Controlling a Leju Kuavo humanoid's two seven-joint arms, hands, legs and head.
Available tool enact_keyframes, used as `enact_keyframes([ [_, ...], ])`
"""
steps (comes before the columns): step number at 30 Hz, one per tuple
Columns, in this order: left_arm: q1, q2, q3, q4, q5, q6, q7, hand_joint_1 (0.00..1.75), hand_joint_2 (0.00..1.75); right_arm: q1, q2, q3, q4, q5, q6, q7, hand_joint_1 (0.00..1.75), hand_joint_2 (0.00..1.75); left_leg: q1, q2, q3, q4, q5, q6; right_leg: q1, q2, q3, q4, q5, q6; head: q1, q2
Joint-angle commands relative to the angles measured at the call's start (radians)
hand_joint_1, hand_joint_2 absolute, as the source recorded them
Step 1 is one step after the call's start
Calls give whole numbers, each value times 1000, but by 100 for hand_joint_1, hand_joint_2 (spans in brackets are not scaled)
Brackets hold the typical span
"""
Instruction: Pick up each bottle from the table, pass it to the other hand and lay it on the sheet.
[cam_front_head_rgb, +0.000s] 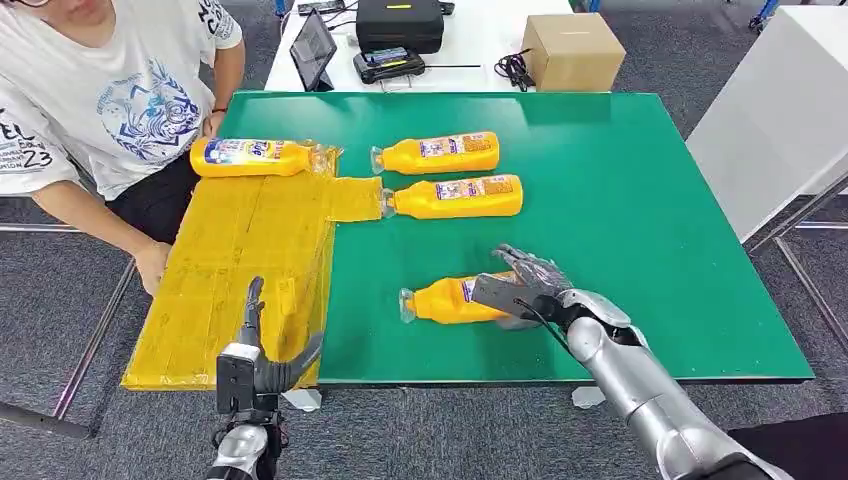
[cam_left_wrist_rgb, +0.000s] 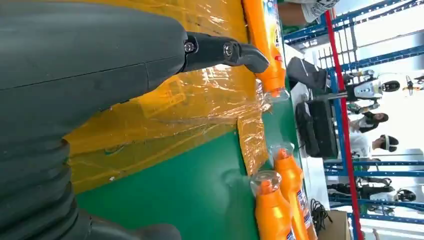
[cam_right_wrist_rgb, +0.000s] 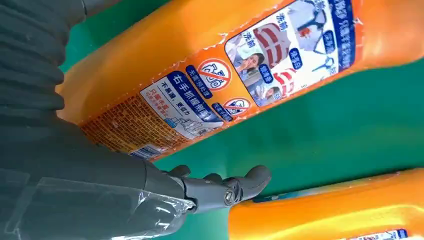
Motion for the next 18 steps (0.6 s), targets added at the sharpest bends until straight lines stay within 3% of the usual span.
enact_keyframes([
  [1, -39, 13, -12, 72, 6, -2, -2, 0, 175, -50, -13, 73, 96, -7, 5, 5, 0, 175, 1, 1, 4, -1, -1, -1, 1, 0, 4, -1, -1, -2, 0, 0],
  [9, -57, 1, -23, 103, 26, -15, -7, 0, 175, -208, -16, 188, 120, -43, 74, 38, 0, 175, 0, 3, 2, 0, -1, -1, 0, 3, 1, 1, -1, -2, 0, 0],
  [13, -64, 0, -27, 115, 28, -24, -10, 0, 175, -232, -15, 206, 115, -73, 115, 37, 0, 175, 0, 3, 4, 0, -2, -1, 0, 2, 3, 1, -1, -2, 0, 0],
  [18, -93, -10, -27, 158, 51, -30, -23, 0, 175, -318, -92, 358, 90, -165, 244, 74, 0, 175, 0, 1, 2, 1, 0, 0, 0, 0, 1, 1, -1, -1, 0, 0],
])
